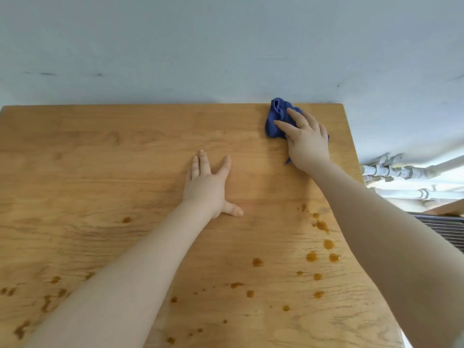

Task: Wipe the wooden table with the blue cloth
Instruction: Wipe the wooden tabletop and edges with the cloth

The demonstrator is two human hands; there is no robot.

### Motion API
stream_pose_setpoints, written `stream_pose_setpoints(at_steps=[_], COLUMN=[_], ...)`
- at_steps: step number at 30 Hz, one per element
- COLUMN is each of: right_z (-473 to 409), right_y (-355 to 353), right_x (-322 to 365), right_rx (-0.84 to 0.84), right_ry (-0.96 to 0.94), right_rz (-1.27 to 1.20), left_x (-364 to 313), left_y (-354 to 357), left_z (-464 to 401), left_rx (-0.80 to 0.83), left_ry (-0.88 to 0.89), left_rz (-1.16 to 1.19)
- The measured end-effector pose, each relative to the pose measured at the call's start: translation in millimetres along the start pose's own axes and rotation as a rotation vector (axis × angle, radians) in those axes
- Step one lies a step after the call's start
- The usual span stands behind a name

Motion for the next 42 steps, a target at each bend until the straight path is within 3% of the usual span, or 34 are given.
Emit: stream_pose_setpoints(at_steps=[5,11,15,20,23,27,30,36,39,42], right_z=[50.3,-30.6,-25.4,55.1,46.1,-14.5,-23.8,86.9,89.2,49.4], right_y=[-8.8,-12.6,-17.4,-24.9,-25.7,-32.4,-31.1,-34.6,-35.3,-35.5], right_x=[1.1,-50.2,-58.5,-56.3,-63.5,-96.9,-108.2,-63.9,-58.9,-83.1], right_rx=[0.049,0.011,-0.023,-0.02,0.021,-0.123,-0.11,0.039,0.093,0.008], right_ry=[-0.254,-0.133,-0.141,-0.344,-0.449,-0.215,-0.096,-0.425,-0.585,-0.329], right_rz=[-0.062,-0.022,-0.05,-0.148,-0.159,-0.157,-0.186,-0.224,-0.188,-0.189], left_x=[-4.1,-29.5,-64.6,-118.0,-127.5,-123.8,-122.8,-123.0,-122.9,-122.3], left_y=[-4.7,-4.9,-6.1,16.6,27.5,34.9,36.8,34.7,34.4,35.2], left_z=[3.4,5.8,19.1,31.6,29.8,28.8,30.0,31.8,32.2,30.8], left_rx=[0.026,0.021,-0.075,-0.008,-0.007,0.011,0.007,0.005,0.01,0.011], left_ry=[-0.047,0.006,0.104,0.156,0.119,0.133,0.146,0.131,0.125,0.112], left_rz=[0.003,-0.044,-0.019,-0.088,-0.179,-0.101,-0.089,-0.099,-0.11,-0.13])
Point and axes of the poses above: each hand's wrist, its own z-axis away from the middle knuckle, its own y-axis out of the palm, x = y × z, the point moved 10 cm from there along -z, towards the middle knuckle, and after that the axes turned 3 degrees about -y, right-handed, at the moved point
